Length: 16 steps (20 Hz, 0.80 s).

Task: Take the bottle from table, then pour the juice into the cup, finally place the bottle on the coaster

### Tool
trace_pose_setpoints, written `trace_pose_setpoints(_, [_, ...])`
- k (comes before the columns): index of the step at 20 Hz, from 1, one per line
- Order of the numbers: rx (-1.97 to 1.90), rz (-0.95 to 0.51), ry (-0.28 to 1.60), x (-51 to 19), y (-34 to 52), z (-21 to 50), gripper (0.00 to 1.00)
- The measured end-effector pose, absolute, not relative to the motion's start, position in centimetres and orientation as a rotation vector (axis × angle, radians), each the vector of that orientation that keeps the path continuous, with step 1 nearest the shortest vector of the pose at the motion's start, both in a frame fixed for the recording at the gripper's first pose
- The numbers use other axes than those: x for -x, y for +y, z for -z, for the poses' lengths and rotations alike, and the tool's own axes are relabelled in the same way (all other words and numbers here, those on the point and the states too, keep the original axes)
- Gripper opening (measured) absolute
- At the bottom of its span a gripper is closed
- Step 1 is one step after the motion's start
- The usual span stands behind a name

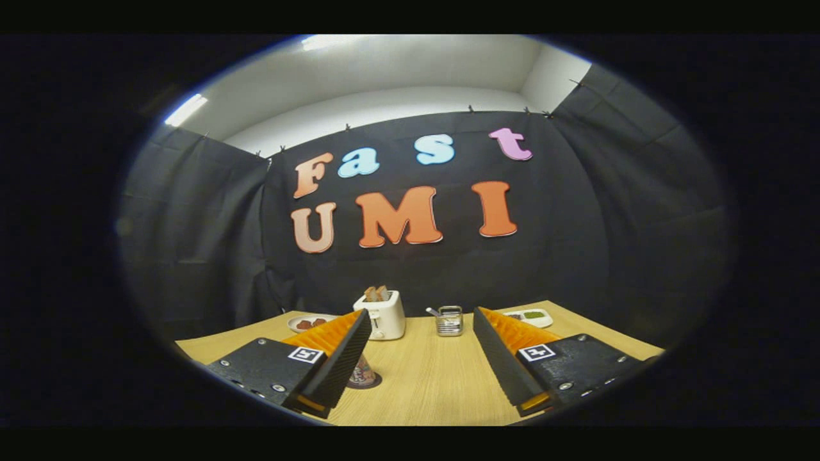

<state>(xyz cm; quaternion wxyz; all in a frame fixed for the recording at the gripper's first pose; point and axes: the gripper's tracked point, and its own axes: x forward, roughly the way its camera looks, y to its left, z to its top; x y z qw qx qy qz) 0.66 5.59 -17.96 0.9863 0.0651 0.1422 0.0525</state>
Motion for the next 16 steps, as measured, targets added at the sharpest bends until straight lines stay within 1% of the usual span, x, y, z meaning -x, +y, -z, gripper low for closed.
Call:
trace_pose_setpoints(6, [-0.092,-0.009,0.239,1.0,0.9,15.4,0.95])
trace_pose_setpoints(16, [-0.083,-0.002,0.193,2.3,0.2,11.6,0.95])
